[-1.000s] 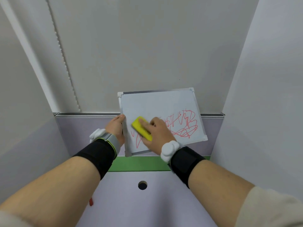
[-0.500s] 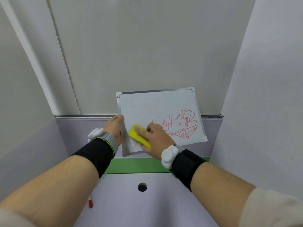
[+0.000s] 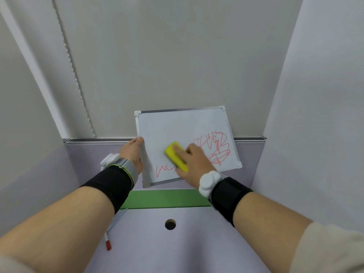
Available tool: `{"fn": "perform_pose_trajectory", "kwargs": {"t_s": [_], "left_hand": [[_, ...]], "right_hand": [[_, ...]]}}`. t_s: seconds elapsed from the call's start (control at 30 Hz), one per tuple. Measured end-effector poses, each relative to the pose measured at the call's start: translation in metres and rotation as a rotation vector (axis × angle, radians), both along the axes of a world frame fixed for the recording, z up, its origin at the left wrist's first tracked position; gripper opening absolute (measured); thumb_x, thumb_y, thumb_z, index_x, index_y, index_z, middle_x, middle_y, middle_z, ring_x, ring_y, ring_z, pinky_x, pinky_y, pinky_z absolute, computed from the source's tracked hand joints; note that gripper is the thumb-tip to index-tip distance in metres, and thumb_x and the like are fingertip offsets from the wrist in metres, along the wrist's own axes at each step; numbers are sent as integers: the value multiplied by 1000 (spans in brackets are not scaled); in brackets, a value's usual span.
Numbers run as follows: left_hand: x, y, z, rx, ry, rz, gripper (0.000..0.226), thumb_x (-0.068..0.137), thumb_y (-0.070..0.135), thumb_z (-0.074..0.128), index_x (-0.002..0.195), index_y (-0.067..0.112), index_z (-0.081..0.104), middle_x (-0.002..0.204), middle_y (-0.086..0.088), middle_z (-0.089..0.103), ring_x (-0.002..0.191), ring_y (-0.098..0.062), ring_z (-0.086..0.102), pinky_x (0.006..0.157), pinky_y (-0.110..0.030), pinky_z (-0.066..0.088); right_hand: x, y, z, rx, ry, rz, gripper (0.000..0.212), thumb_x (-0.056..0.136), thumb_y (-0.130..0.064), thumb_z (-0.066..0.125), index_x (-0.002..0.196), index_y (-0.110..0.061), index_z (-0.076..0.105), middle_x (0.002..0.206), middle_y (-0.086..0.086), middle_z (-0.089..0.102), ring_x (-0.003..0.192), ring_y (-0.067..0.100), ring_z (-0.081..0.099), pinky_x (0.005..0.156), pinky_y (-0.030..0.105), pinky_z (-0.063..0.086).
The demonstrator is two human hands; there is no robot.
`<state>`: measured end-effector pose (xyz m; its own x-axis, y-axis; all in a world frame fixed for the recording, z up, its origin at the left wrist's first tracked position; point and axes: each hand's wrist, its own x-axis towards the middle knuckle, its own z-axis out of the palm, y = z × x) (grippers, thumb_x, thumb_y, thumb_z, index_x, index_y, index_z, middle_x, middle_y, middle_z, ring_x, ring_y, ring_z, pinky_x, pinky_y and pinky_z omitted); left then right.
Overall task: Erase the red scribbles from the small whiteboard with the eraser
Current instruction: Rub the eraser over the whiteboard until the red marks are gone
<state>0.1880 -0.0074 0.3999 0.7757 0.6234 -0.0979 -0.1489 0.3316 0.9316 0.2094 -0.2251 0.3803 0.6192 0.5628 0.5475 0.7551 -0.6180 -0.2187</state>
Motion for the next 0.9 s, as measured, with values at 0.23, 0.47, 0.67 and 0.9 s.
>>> {"fn": "perform_pose_trajectory", "kwargs": {"t_s": [0.23,0.47,0.67,0.9], "left_hand": [[6,15,-10,5,39,-16,29,93,26,64,119,16,69,116,-5,73,107,-29,68,103,-47,51],[15,16,-17,-7,-1,0,27,97,23,60,121,16,68,109,-4,73,103,-26,69,100,-43,53],[20,33,-24,10,-2,-20,37,94,28,62,128,14,66,120,-6,73,106,-26,70,103,-45,52],[23,35,-26,-1,15,-7,14,91,26,66,102,21,73,103,-1,77,96,-22,74,97,-42,56]], "right_hand": [[39,-41,10,157,124,-322,70,87,-42,62,149,-34,29,107,10,41,100,30,43,95,37,42],[17,-17,-7,-89,-103,77,69,84,-35,67,146,-28,38,101,12,46,89,28,43,81,38,44],[58,-69,16,187,119,-456,69,87,-41,61,148,-30,31,107,10,40,100,30,43,95,35,41],[40,-37,2,-41,-40,-68,69,87,-37,63,148,-27,33,107,12,43,96,30,42,91,44,44]]}}
